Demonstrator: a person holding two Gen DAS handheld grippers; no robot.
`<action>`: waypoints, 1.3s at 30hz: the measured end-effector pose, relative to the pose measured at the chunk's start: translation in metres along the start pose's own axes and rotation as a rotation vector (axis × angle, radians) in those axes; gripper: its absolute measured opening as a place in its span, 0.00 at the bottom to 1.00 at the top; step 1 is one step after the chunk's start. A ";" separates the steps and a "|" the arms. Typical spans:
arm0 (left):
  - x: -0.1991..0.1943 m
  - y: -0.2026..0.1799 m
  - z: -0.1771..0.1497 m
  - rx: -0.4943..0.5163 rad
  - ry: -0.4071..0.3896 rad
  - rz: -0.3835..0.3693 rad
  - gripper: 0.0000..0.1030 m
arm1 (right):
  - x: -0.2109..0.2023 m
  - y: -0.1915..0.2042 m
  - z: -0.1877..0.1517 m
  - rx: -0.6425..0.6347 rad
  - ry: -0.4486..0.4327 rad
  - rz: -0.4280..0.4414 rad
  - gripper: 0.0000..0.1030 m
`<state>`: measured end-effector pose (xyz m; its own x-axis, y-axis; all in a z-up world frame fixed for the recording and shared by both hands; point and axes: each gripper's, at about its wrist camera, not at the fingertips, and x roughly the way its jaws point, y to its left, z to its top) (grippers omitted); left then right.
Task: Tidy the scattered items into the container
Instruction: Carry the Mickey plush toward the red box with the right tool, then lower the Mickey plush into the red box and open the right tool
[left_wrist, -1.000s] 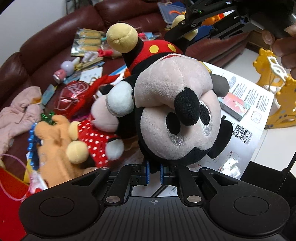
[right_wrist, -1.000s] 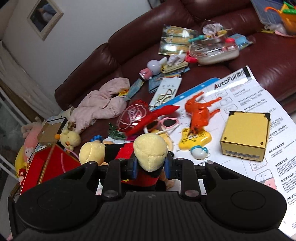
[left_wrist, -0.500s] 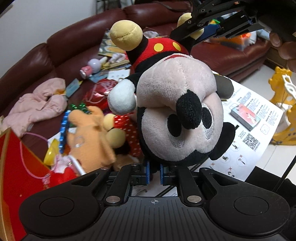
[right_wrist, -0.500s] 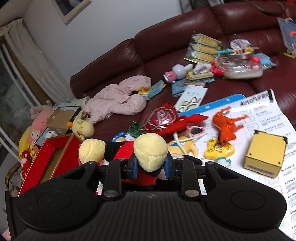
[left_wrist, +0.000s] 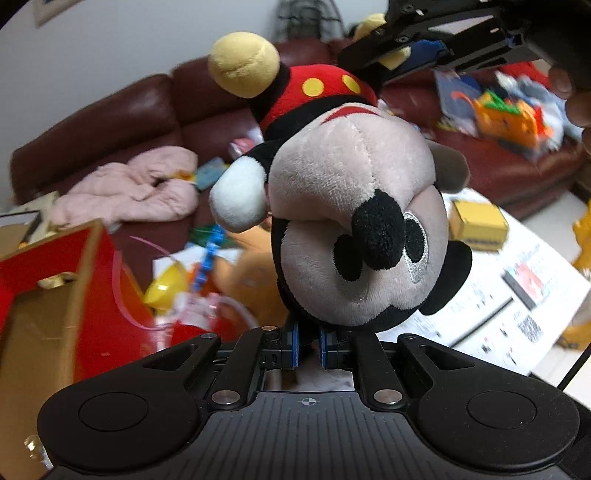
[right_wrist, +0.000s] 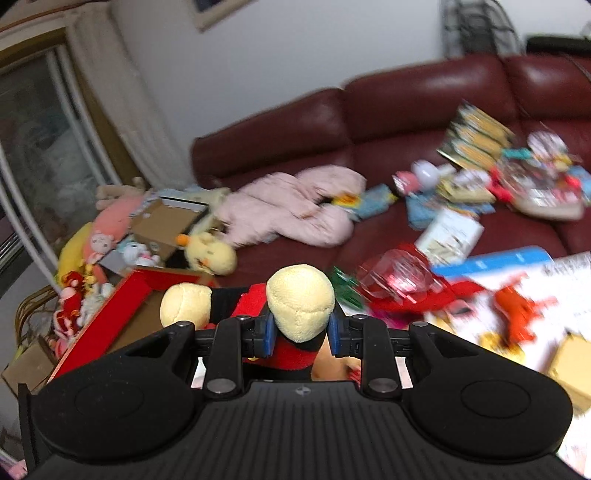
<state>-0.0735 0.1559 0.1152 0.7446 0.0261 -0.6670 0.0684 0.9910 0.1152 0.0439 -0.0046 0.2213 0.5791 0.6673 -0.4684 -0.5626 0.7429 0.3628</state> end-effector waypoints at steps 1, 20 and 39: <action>-0.006 0.009 0.000 -0.019 -0.011 0.014 0.06 | 0.004 0.010 0.005 -0.020 -0.004 0.016 0.30; -0.096 0.225 -0.040 -0.452 0.044 0.468 0.20 | 0.163 0.223 0.044 -0.200 0.100 0.358 0.50; -0.054 0.251 -0.082 -0.584 0.204 0.472 0.89 | 0.185 0.211 -0.002 -0.333 0.264 0.275 0.84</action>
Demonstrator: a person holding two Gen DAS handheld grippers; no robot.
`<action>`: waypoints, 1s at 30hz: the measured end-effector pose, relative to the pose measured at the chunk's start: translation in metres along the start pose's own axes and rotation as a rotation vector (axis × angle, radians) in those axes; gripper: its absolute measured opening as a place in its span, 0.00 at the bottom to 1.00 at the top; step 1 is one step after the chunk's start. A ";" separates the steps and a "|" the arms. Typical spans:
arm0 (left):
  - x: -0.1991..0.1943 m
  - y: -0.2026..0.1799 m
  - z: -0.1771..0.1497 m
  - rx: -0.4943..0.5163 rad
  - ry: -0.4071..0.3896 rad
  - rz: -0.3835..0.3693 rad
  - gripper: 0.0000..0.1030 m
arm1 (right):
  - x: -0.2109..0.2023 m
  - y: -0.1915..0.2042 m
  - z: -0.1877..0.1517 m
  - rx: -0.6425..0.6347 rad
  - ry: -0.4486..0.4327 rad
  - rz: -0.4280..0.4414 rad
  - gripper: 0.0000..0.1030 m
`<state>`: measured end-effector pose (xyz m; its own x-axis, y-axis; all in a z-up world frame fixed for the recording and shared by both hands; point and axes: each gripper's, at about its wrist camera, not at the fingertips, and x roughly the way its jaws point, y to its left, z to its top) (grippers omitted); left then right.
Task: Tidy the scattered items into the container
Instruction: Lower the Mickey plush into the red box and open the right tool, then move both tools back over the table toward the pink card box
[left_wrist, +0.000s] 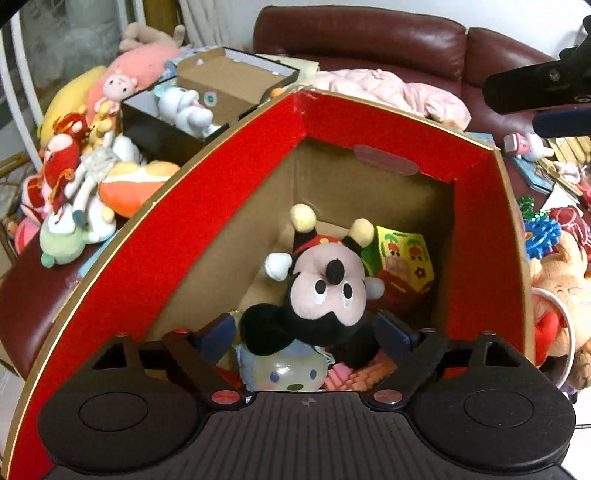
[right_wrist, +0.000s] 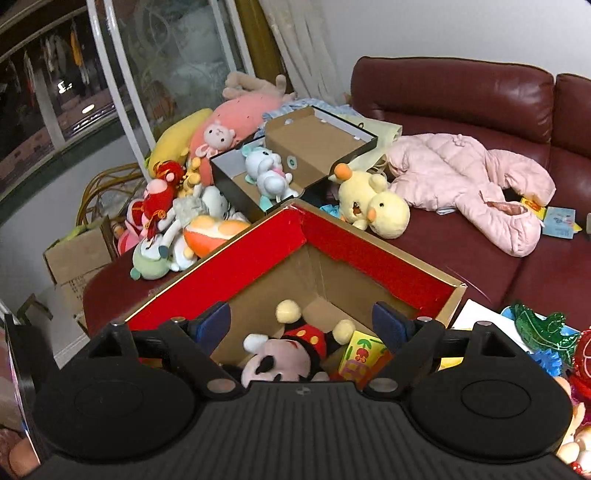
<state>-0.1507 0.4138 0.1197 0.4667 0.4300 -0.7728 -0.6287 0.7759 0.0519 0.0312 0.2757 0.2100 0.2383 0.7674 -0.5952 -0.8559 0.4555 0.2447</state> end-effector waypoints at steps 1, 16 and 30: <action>-0.001 -0.002 0.001 0.005 -0.002 -0.004 0.89 | -0.002 -0.001 0.000 -0.003 0.003 -0.001 0.85; -0.032 -0.063 0.010 0.150 -0.109 -0.089 0.92 | -0.037 -0.034 -0.004 0.039 0.008 -0.023 0.86; -0.054 -0.099 0.011 0.181 -0.156 -0.121 0.94 | -0.078 -0.053 -0.009 0.022 -0.006 -0.075 0.89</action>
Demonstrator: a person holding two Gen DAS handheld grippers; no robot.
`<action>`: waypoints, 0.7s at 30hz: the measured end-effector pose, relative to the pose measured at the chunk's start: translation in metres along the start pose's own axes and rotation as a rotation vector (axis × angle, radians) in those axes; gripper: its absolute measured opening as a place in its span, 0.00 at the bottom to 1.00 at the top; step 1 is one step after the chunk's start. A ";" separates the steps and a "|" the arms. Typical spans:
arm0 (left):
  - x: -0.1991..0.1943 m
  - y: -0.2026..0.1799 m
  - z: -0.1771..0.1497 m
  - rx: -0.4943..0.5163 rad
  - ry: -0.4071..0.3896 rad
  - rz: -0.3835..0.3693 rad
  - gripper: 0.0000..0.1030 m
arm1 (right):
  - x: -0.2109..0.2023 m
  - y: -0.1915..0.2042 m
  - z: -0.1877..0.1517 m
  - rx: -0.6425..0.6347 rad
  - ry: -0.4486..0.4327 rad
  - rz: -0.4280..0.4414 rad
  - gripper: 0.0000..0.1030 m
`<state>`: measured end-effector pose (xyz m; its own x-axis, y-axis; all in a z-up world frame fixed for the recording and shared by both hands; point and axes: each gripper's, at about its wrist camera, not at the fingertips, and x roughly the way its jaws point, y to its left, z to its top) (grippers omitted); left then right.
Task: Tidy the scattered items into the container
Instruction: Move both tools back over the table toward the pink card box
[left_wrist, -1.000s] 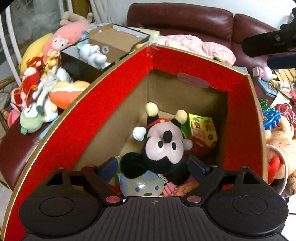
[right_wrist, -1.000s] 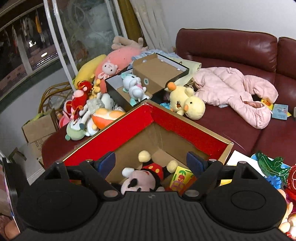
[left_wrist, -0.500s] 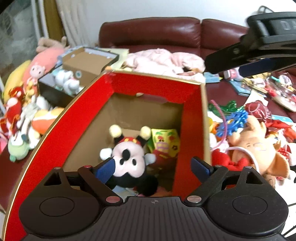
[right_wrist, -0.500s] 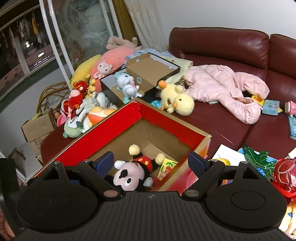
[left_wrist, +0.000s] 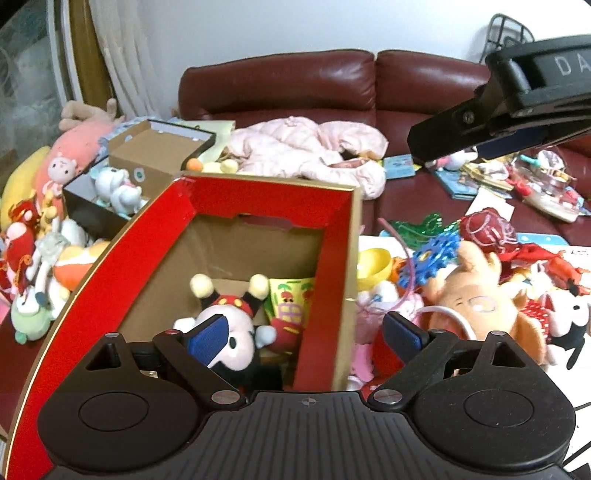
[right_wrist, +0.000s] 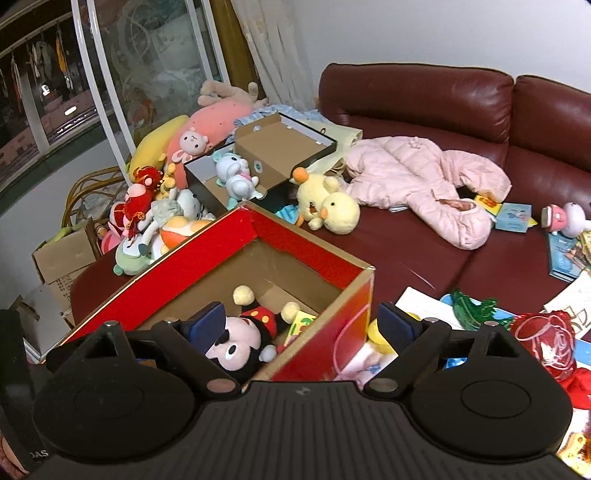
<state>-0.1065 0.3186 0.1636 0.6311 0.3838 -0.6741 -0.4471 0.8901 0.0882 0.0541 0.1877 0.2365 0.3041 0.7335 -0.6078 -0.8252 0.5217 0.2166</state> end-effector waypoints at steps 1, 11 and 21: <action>-0.002 -0.004 0.001 0.006 -0.003 0.000 0.94 | -0.004 -0.002 -0.001 -0.001 -0.003 -0.004 0.89; -0.011 -0.056 0.001 0.108 -0.016 -0.035 0.96 | -0.050 -0.052 -0.024 0.049 -0.023 -0.095 0.91; 0.002 -0.141 -0.016 0.229 -0.003 -0.161 0.96 | -0.108 -0.129 -0.080 0.174 -0.029 -0.266 0.92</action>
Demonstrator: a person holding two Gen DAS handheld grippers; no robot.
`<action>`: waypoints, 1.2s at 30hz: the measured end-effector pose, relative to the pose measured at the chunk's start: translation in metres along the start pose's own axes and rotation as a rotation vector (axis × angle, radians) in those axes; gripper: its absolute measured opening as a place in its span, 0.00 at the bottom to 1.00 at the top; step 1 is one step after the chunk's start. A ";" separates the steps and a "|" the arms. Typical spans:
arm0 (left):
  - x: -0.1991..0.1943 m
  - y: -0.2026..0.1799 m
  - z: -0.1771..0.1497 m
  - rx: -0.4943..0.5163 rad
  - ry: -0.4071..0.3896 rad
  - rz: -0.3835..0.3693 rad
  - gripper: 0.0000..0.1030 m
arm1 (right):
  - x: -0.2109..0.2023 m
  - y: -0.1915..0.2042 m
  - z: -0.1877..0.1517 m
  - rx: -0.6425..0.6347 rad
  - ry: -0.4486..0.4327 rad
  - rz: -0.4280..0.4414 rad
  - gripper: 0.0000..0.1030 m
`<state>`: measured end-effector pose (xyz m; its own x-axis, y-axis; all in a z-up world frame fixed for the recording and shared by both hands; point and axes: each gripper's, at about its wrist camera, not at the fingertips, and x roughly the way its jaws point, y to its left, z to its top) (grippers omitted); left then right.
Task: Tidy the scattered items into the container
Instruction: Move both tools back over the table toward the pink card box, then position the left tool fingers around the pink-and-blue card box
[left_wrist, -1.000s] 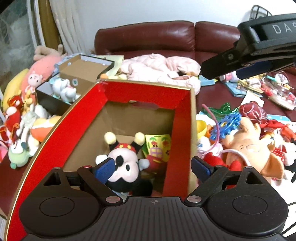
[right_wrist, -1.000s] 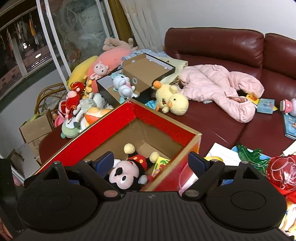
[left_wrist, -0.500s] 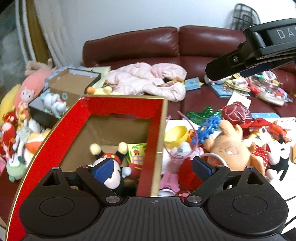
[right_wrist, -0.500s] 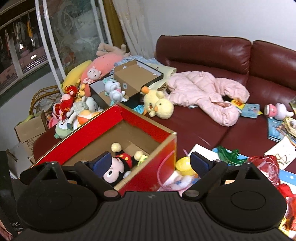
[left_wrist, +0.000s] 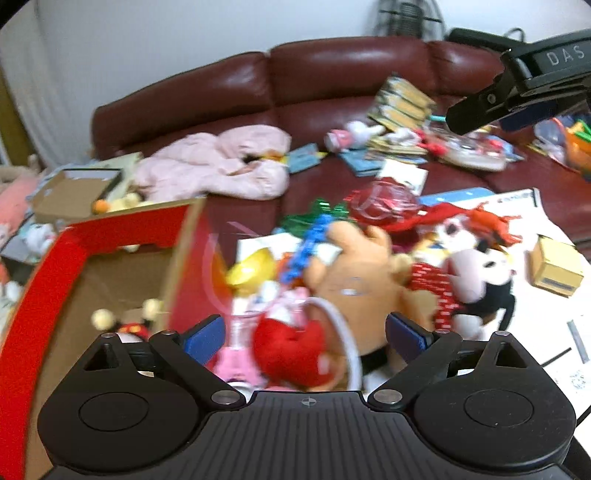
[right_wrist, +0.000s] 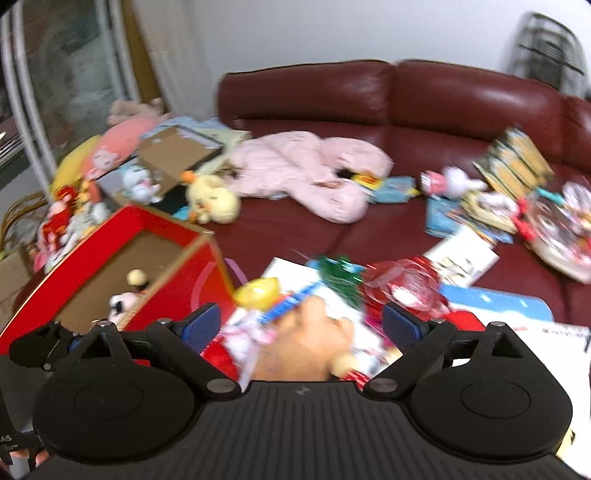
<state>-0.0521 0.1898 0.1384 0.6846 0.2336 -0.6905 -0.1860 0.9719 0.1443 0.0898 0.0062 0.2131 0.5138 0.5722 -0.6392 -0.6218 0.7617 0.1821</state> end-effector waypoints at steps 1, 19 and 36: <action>0.003 -0.007 -0.001 0.004 0.001 -0.018 0.96 | -0.002 -0.010 -0.007 0.025 0.002 -0.011 0.92; 0.053 -0.153 -0.031 0.235 0.095 -0.279 0.96 | -0.029 -0.193 -0.196 0.475 0.156 -0.279 0.89; 0.095 -0.248 -0.055 0.381 0.168 -0.379 0.96 | -0.009 -0.268 -0.292 0.783 0.253 -0.288 0.63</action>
<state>0.0203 -0.0304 -0.0025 0.5261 -0.1115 -0.8431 0.3404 0.9361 0.0886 0.0797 -0.2918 -0.0481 0.3837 0.3116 -0.8693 0.1448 0.9094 0.3899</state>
